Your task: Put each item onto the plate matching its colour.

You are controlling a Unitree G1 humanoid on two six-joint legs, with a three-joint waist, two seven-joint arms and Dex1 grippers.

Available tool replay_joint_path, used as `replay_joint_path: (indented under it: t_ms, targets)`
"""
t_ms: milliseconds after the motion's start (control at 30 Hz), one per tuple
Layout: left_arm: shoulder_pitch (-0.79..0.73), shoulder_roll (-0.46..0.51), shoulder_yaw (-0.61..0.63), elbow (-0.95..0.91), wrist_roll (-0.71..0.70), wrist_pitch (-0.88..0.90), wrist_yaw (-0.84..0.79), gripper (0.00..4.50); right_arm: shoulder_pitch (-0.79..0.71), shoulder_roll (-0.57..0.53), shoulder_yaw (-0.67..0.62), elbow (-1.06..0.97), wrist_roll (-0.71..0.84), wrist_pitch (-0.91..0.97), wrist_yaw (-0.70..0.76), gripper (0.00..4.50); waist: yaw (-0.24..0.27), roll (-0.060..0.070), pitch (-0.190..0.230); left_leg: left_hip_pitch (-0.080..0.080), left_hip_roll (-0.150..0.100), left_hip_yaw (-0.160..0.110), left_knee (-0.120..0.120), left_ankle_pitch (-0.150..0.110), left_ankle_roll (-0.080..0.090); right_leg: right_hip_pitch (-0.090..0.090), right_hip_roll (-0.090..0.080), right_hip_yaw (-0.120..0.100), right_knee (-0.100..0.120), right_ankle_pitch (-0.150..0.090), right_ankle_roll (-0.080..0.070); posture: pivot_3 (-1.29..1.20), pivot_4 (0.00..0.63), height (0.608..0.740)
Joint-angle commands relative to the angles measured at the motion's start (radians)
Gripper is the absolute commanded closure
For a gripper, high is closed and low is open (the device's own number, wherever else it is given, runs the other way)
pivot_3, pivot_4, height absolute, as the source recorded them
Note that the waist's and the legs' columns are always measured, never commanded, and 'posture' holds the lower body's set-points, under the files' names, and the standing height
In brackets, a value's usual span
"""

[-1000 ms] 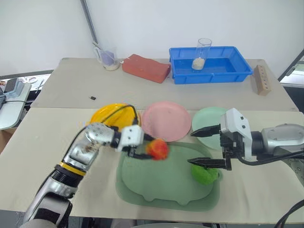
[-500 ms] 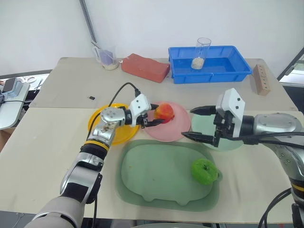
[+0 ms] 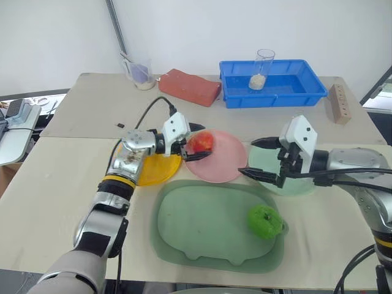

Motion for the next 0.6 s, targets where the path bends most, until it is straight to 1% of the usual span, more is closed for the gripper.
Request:
replay_joint_path:
  t_ms: [33, 133, 200, 333, 400, 600]
  targets:
    - [0.072, 0.073, 0.005, -0.227, -0.095, 0.090, -0.116, 0.06, 0.051, -0.078, -0.069, -0.044, 0.063, -0.006, 0.122, 0.00, -0.001, 0.000, 0.000, 0.000, 0.000, 0.000, -0.001, 0.000, 0.000, 0.000, 0.000, 0.000, 0.000, 0.000, 0.000, 0.00, 0.150, 0.740]
    - [0.173, 0.164, -0.017, -0.428, -0.147, 0.104, -0.225, 0.06, 0.136, -0.156, -0.094, -0.069, 0.099, 0.002, 0.221, 0.00, -0.002, 0.000, 0.000, 0.001, 0.000, 0.000, -0.001, 0.000, 0.000, 0.001, 0.000, 0.000, 0.000, 0.000, 0.000, 0.00, 0.150, 0.740]
    - [0.230, 0.203, -0.026, -0.532, -0.177, 0.106, -0.265, 0.06, 0.174, -0.179, -0.095, -0.080, 0.097, -0.010, 0.247, 0.00, -0.002, 0.000, 0.000, 0.001, 0.001, 0.000, -0.001, 0.000, 0.000, 0.001, 0.000, 0.000, 0.000, 0.000, 0.000, 0.00, 0.150, 0.740]
    - [0.306, 0.226, -0.045, -0.672, -0.211, 0.115, -0.280, 0.06, 0.232, -0.182, -0.069, -0.091, 0.050, -0.054, 0.250, 0.00, 0.002, -0.002, 0.001, 0.001, 0.001, 0.000, 0.001, 0.000, 0.000, 0.002, 0.000, 0.000, -0.001, -0.001, 0.001, 0.00, 0.150, 0.740]
    - [0.331, 0.225, -0.051, -0.710, -0.215, 0.115, -0.273, 0.06, 0.277, -0.186, -0.051, -0.091, 0.005, -0.090, 0.254, 0.00, 0.003, -0.003, 0.002, 0.001, 0.001, 0.000, 0.001, 0.000, 0.000, 0.001, -0.001, 0.000, -0.003, -0.004, 0.006, 0.00, 0.150, 0.740]
    - [0.365, 0.227, -0.057, -0.731, -0.203, 0.098, -0.262, 0.06, 0.352, -0.186, -0.020, -0.068, -0.091, -0.181, 0.264, 0.00, 0.000, -0.004, 0.003, 0.000, 0.001, 0.000, 0.002, 0.000, 0.000, 0.002, -0.001, 0.000, -0.003, -0.004, 0.006, 0.00, 0.150, 0.740]
